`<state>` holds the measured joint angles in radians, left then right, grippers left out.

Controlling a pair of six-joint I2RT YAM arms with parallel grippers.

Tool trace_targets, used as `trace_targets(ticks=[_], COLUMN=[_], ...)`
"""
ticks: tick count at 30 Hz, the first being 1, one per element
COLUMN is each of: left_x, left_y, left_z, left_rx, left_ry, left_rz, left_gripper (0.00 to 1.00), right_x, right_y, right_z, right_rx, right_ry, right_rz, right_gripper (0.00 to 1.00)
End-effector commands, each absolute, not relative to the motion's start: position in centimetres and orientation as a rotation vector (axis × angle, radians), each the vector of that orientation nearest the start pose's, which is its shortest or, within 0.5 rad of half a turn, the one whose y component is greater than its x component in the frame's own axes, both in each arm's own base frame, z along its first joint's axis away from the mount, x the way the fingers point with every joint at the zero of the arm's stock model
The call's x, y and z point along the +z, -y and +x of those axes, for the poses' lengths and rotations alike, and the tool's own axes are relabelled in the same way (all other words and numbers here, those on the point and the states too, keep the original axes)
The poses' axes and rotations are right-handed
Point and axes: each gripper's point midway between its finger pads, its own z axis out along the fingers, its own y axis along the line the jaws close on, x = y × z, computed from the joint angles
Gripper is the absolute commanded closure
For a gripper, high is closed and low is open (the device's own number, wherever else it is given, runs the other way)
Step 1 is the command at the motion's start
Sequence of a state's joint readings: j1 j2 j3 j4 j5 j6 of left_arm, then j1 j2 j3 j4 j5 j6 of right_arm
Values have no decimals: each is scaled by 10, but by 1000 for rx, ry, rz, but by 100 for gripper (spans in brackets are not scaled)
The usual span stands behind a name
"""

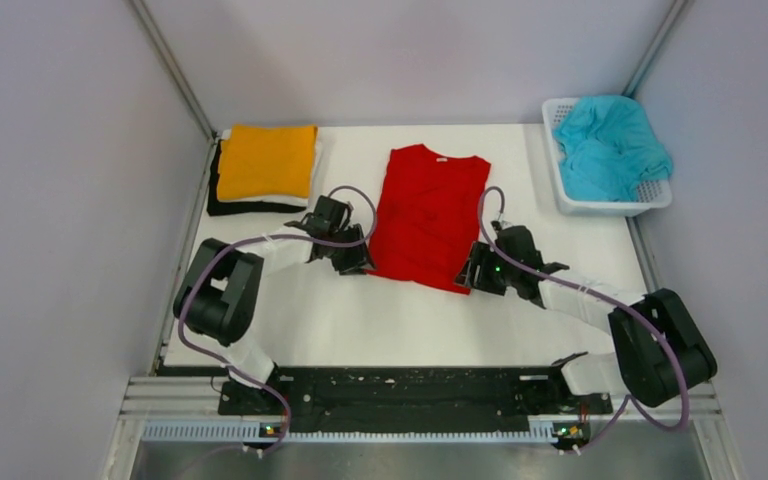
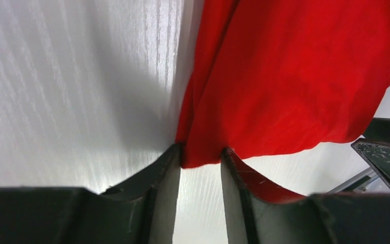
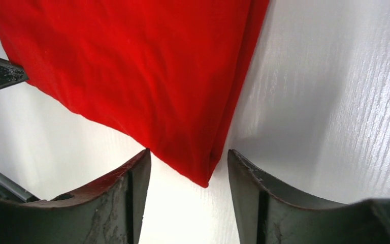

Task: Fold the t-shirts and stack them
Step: Grab one side of the 2/3 rectangular tshirt with both arms, then fold the long partially folded tshirt into a neat square

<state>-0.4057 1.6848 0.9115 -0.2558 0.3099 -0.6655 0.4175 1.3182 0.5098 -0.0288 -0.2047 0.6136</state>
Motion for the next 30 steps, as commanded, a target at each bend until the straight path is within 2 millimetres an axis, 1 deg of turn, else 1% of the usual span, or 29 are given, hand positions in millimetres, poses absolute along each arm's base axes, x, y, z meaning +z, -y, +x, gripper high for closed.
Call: trace_targets(ticks=[1,2,4,7,8,9,10,11,13,16,17,18,20,23,25,26,28,30], left_x=[17,14,11,11,13,15,17,20,24,34,44,49,63,87,108,119,142,161], left_y=[224,224,222,219,218,217,216,214,205,186,180,175,167,165,167,168,167,163], left_z=[293,291,290,289,288,287,286,284,273,248,241,230,209,181,169,165,164,173], left_rx=[-808,-804,-791,-778,-780,-778,-777,-775,-738,-679,-673,-669,-682,-744,-805,-835,-871,-858], left_ry=[-2747,-2755,-2761,-2751,-2740,-2731,-2726,-2719,-2724,-2706,-2675,-2664,-2633,-2574,-2509,-2469,-2389,-2311], left_rz=[-218,-222,-237,-262,-269,-276,-284,-292,-309,-330,-334,-335,-326,-287,-261,-247,-232,-243], left_gripper=[68,77,100,100,100,100,100,100,100,100,100,100,100,100,100,100,100,100], right_x=[12,11,6,-2,-3,-4,-6,-5,1,14,22,26,42,70,93,103,124,140], right_y=[-178,-179,-179,-173,-173,-173,-173,-174,-175,-179,-182,-181,-188,-198,-202,-203,-204,-204], right_z=[240,239,233,223,220,217,212,207,194,164,150,136,111,79,70,69,72,81], right_rx=[696,700,694,614,607,606,607,615,632,733,799,828,945,1088,1156,1178,1196,1172], right_ry=[-2573,-2580,-2607,-2648,-2657,-2664,-2673,-2681,-2703,-2737,-2743,-2769,-2774,-2771,-2724,-2698,-2632,-2570], right_rz=[182,182,178,176,171,173,170,156,116,38,-1,-19,-99,-208,-251,-254,-262,-250], right_gripper=[46,48,54,68,74,88,100,100,100,100,100,100,100,100,100,100,100,100])
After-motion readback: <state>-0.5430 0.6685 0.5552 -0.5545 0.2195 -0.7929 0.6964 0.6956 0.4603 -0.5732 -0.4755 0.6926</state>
